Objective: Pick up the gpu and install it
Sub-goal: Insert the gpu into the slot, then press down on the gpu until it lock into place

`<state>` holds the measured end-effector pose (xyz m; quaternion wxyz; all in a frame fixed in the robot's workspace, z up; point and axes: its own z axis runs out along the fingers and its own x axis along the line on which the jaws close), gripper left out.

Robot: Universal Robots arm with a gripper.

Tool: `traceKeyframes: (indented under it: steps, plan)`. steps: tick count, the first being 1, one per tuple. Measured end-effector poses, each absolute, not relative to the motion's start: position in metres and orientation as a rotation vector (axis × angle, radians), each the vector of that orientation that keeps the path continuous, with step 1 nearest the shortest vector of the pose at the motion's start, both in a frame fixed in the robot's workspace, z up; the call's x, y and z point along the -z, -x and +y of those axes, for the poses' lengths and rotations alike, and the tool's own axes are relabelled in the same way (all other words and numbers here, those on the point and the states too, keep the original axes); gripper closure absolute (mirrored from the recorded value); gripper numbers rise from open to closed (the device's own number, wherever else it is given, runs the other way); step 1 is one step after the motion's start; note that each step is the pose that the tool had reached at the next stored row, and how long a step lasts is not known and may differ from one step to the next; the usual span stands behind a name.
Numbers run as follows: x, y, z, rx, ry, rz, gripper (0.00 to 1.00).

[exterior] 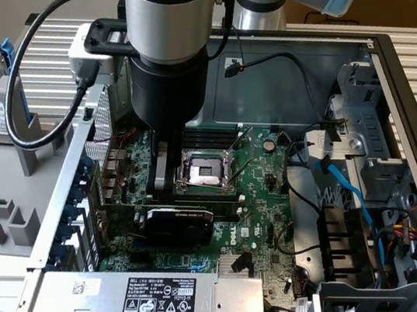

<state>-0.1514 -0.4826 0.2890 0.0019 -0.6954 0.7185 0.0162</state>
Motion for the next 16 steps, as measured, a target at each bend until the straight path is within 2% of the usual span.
traceKeyframes:
  steps: [16]
  plan:
    - [-0.2889,0.1574,-0.481,-0.051,2.181,2.254,0.89]
